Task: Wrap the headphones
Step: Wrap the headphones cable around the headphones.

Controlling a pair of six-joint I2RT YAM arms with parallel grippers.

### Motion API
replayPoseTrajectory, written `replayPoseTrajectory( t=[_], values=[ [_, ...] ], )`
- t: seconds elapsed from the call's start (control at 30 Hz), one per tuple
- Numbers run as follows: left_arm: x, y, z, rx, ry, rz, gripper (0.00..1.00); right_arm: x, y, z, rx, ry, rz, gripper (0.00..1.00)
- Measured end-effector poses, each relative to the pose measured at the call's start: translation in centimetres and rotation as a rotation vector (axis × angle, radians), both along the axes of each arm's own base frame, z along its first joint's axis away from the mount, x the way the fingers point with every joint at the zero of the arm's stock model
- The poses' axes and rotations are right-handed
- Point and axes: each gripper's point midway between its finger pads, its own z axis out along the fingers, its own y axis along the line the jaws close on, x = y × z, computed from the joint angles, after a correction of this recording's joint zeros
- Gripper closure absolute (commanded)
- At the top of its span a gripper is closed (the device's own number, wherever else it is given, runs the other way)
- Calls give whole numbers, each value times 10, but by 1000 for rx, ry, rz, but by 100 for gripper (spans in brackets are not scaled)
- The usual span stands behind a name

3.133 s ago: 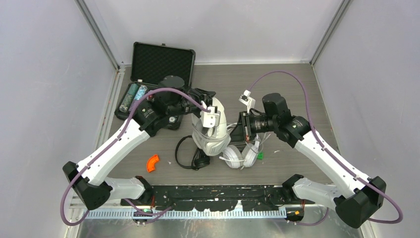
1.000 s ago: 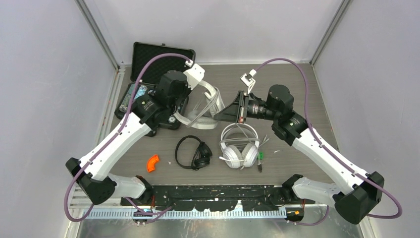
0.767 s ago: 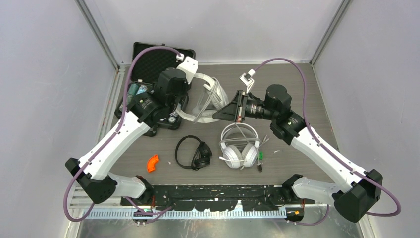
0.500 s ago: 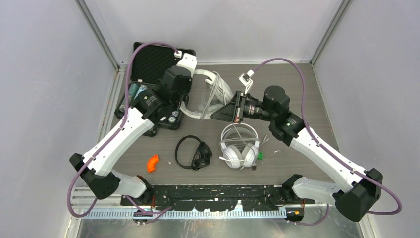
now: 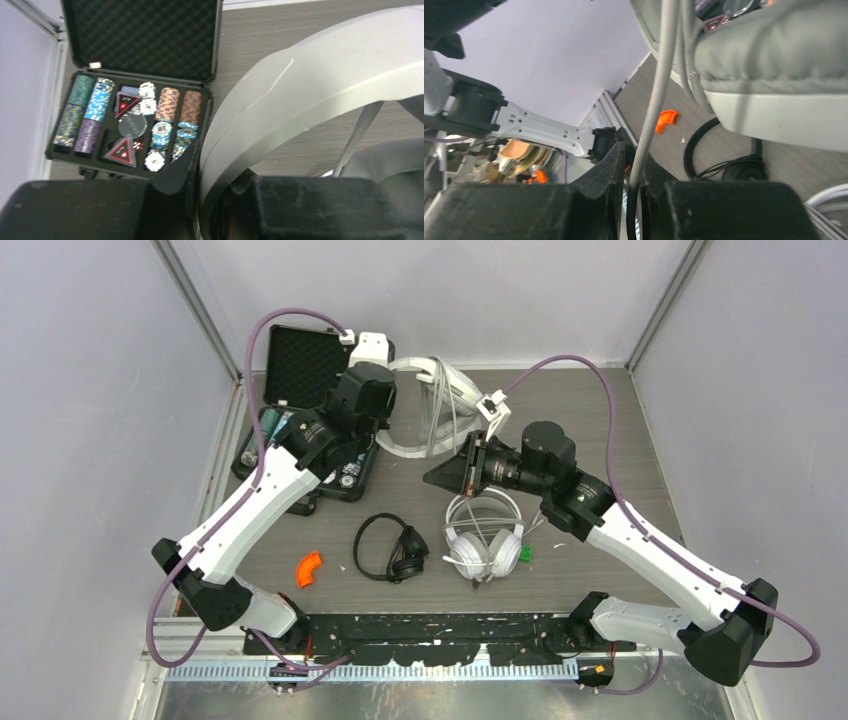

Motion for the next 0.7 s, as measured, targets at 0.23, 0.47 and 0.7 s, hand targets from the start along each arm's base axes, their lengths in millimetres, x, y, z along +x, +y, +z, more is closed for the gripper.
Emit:
replayPoseTrajectory(
  t=[0.23, 0.47, 0.7],
  values=[
    [1, -17, 16, -165, -19, -3, 100, 6, -15, 0, -44, -127, -72, 78],
    [0, -28, 17, -246, -6, -14, 100, 8, -22, -22, -113, -190, -104, 79],
    [-1, -39, 18, -329, 7, -30, 100, 8, -19, -39, -130, -272, -119, 66]
  ],
)
